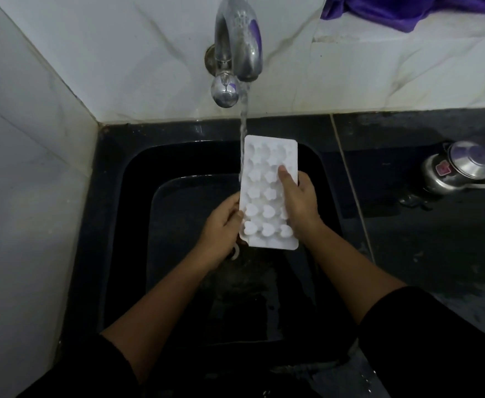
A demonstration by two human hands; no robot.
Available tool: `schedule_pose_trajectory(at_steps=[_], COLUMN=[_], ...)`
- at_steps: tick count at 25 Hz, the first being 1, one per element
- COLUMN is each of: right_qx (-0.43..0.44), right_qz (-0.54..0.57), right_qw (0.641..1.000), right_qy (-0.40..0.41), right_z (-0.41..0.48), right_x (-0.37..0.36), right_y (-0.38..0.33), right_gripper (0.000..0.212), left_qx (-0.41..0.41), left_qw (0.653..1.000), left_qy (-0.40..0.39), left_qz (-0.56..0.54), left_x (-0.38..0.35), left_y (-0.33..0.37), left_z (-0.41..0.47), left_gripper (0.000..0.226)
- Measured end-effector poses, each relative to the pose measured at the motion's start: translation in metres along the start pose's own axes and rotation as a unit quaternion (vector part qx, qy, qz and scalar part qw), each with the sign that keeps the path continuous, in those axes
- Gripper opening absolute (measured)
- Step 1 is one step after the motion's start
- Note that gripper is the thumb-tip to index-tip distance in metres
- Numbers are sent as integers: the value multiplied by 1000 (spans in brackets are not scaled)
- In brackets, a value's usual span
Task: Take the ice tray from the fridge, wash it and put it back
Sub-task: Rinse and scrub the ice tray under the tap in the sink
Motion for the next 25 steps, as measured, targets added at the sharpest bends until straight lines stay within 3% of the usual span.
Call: schedule_pose_trajectory(at_steps=[3,5,7,13,19,23,25], right_qx=[24,41,77,137,100,67,52], right_qz=[-15,-19,-34,-54,-38,-51,-54], right_qw=[999,999,996,989,994,996,997], right_qy=[20,18,5,-19,-5,-24,-28], right_z=[-4,-8,-14,-29,-39,-58,-54], right_x=[-1,-3,-6,-7,-6,-4,-2], right_y=[-2,-4,-10,-20,-13,10,13], right_gripper=[45,46,41,31,39,43,46], left_qx=[-19,-34,-33,-34,-137,-104,-89], left_qw=[999,999,999,998,978,968,968], left_qy=[-30,-33,-15,21,99,201,192], left_qz=[-27,-13,-1,48,125,113,132], left_x=[6,10,16,29,16,10,9], left_y=[7,6,4,14,26,39,40], left_z=[-5,-4,-2,12,27,56,67], left_gripper=[68,74,67,3,19,14,17])
Point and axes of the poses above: each hand's wrist, its own z-axis towards the middle knuckle, its own x-axis out of the back of the hand, y = z × x, the point moved 3 cm from there along z, towards the middle knuckle, and after that the axes turned 12 degrees about y, right-handed, at the moved point
